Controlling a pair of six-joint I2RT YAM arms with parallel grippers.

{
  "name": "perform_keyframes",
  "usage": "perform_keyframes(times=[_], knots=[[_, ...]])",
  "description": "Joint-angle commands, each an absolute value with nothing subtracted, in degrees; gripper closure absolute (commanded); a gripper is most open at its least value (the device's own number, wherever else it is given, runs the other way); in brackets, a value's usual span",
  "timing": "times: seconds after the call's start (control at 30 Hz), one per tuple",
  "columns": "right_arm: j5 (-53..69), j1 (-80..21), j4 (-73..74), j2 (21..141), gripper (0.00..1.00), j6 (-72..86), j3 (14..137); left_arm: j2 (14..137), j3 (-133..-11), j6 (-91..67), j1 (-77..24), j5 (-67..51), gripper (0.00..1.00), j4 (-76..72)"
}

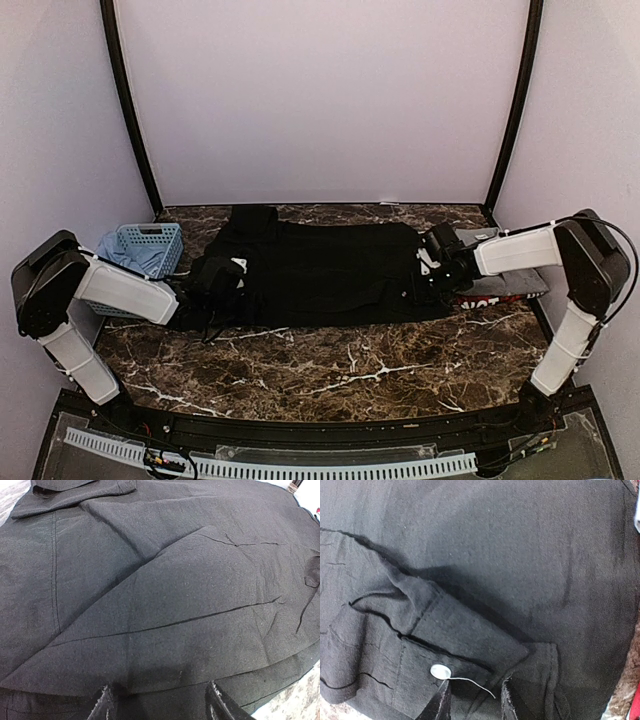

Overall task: Fold and stack the long sleeve shirts
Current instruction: Adjust the sleeve of the 1/3-folded shirt.

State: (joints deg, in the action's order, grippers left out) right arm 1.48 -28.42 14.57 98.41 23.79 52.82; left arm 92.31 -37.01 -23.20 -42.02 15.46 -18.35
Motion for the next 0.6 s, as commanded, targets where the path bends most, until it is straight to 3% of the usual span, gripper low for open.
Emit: perform_keyframes(times=[0.0, 0.27, 0.5, 0.57], knots=[[2.65, -28.64, 10.18, 99.71, 0.7, 23.35, 53.24, 91.78, -36.21, -23.66, -42.36, 15.91, 0.39, -18.02], [3.73, -28.61, 5.41, 101.37, 0.77, 24.06, 50.73, 92.08, -36.23, -23.74, -42.32, 15.78, 0.39, -18.0], [3.6, -28.64, 0.69, 100.9, 0.98, 25.46, 46.06, 92.06, -35.74, -23.99, -42.34, 15.86, 0.39, -18.18], [3.43, -28.65, -0.98, 100.2, 1.0, 26.08, 44.21, 92.08, -35.69, -23.99, -42.34, 15.9, 0.39, -18.19]])
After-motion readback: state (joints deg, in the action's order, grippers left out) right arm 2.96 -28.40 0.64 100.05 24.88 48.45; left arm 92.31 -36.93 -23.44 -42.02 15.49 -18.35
